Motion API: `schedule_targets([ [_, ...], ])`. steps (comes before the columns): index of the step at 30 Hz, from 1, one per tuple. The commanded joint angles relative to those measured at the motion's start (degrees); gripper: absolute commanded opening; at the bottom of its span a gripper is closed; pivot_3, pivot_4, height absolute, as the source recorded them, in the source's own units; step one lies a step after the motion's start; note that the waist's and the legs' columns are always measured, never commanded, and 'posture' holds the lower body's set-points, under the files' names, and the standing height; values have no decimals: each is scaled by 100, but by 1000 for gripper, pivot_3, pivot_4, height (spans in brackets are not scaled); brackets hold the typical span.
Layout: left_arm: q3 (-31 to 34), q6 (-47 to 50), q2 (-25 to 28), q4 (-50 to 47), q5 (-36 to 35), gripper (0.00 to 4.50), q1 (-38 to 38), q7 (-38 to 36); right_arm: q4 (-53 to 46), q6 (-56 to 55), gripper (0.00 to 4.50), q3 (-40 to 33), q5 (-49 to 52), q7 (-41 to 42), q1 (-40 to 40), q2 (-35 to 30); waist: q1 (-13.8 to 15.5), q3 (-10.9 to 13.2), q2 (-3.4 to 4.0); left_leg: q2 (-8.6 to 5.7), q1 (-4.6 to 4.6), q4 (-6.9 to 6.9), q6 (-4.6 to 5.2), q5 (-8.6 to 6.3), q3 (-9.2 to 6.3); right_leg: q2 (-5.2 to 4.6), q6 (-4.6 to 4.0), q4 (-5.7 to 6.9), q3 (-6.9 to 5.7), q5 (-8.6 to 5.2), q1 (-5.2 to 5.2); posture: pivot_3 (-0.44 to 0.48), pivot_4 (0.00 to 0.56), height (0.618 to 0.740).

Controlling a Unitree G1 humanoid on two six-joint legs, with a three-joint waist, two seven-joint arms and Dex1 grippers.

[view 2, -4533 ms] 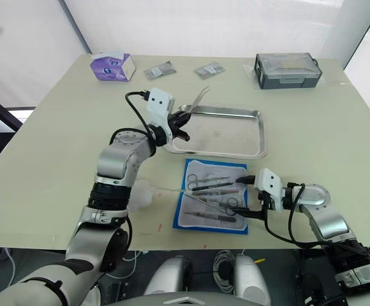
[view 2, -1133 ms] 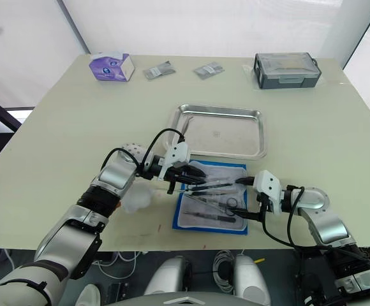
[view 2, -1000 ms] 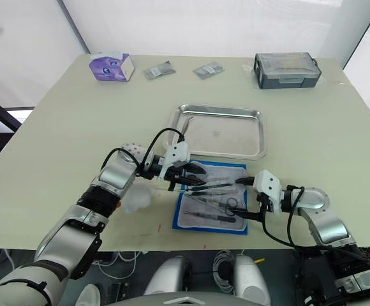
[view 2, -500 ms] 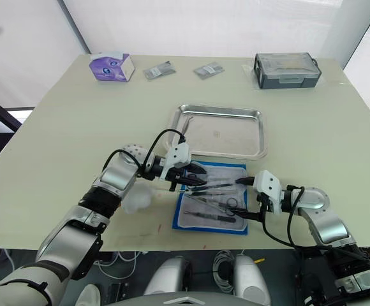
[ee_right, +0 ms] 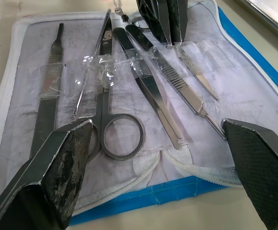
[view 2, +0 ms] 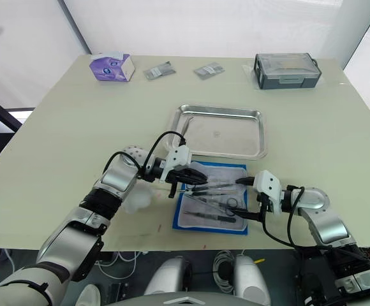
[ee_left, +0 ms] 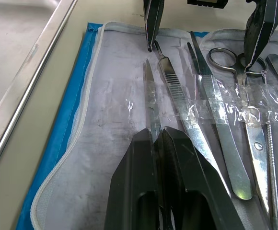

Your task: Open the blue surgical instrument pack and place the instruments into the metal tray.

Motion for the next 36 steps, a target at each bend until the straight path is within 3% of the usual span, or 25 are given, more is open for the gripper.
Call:
schedule_targets([
  [1,-103,148,14,29,131,32,6,-69,435,323,4500,384,-452,9,320,-88,0,0,0,0,0,0,0,0,0,0,0,0,0,0,0,0,150,740],
  [22,-96,341,58,-72,187,32,-185,-144,564,289,4500,411,-472,22,211,-24,-3,0,0,0,0,0,0,0,0,1,0,0,0,0,0,0,150,740],
  [36,-137,1121,248,-667,167,32,-544,-410,596,271,4500,436,-489,39,177,15,-21,3,-1,0,-1,0,0,0,-2,4,0,1,0,0,-1,0,150,740],
])
